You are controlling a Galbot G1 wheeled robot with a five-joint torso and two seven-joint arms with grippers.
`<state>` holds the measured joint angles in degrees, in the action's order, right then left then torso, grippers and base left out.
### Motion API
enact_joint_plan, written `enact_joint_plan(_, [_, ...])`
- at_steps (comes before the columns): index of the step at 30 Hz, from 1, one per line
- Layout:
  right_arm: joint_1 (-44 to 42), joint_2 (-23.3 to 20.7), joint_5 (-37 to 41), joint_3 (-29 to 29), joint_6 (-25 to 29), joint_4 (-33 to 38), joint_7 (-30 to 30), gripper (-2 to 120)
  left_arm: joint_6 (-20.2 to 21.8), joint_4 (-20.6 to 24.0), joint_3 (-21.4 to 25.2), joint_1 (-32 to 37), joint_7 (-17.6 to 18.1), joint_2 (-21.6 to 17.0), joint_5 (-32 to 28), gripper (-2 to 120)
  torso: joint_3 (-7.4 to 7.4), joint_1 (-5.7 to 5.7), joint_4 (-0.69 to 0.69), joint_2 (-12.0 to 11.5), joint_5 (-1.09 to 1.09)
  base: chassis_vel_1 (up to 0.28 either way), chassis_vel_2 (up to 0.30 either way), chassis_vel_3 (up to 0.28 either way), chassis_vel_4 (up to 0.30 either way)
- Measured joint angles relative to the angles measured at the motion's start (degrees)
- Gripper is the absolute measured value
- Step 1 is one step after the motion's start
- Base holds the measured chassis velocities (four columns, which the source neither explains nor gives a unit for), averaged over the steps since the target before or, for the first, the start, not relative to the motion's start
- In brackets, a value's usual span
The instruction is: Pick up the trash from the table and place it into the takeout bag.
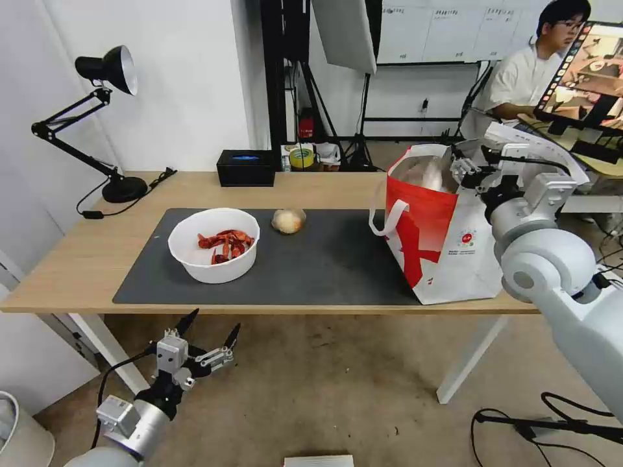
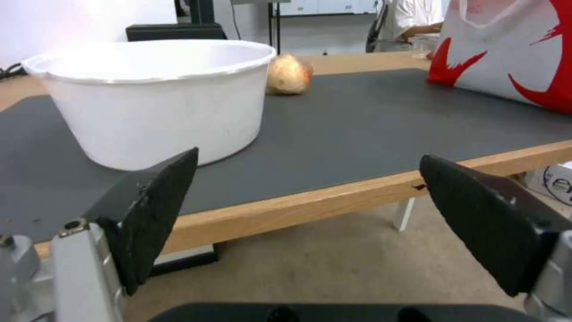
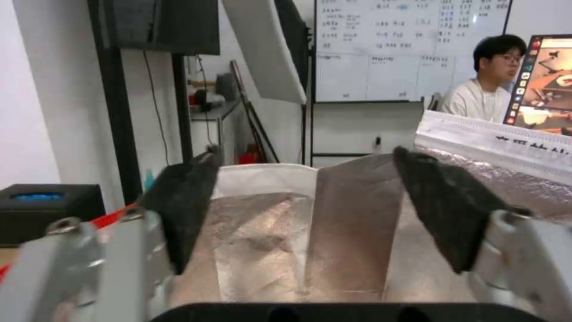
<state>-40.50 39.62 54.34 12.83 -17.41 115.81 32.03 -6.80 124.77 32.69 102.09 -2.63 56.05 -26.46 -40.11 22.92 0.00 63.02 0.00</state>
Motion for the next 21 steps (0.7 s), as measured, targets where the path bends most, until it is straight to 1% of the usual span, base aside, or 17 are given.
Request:
enact_joint_plan(2, [0.0, 0.0, 0.1, 0.0, 0.0, 0.0, 0.0, 90, 0.0, 0.0, 0.0, 0.0, 0.0, 0.1, 0.0, 100, 0.00, 0.00, 0.00, 0.0, 0.00, 0.000, 0.000, 0.000, 0.000])
enact_joint_plan(3, [0.0, 0.0, 0.1, 0.0, 0.0, 0.0, 0.0, 90, 0.0, 0.0, 0.0, 0.0, 0.0, 0.1, 0.0, 100, 0.00, 0.00, 0.00, 0.0, 0.00, 0.000, 0.000, 0.000, 0.000])
enact_joint_plan(5, [-0.2, 0.1, 0.0, 0.0, 0.0, 0.2, 0.0, 98, 0.0, 0.1, 0.1, 0.0, 0.0, 0.1, 0.0, 100, 0.00, 0.00, 0.00, 0.0, 0.00, 0.000, 0.000, 0.000, 0.000])
enact_joint_plan(11, [-0.6, 0.6, 0.0, 0.0, 0.0, 0.7, 0.0, 100, 0.0, 0.3, 0.2, 0.0, 0.0, 0.1, 0.0, 100, 0.00, 0.00, 0.00, 0.0, 0.00, 0.000, 0.000, 0.000, 0.000])
enact_joint_plan(14, [-0.6, 0.6, 0.7, 0.0, 1.0, 1.4, -0.8, 100, 0.0, 0.4, 0.4, -0.1, 0.0, 0.1, -0.2, 100, 0.00, 0.00, 0.00, 0.0, 0.00, 0.000, 0.000, 0.000, 0.000])
enact_joint_plan(19, [-1.0, 0.1, 2.6, 0.0, 3.1, 3.6, -4.2, 100, 0.0, 0.5, 0.6, -0.5, 0.1, -0.2, -0.7, 100, 0.00, 0.00, 0.00, 0.0, 0.00, 0.000, 0.000, 0.000, 0.000])
enact_joint_plan(21, [-2.3, -0.5, 3.9, 0.0, 3.6, 6.1, -7.1, 100, 0.1, 0.5, 0.8, -0.7, 0.1, -0.4, -0.9, 100, 0.00, 0.00, 0.00, 0.0, 0.00, 0.000, 0.000, 0.000, 0.000])
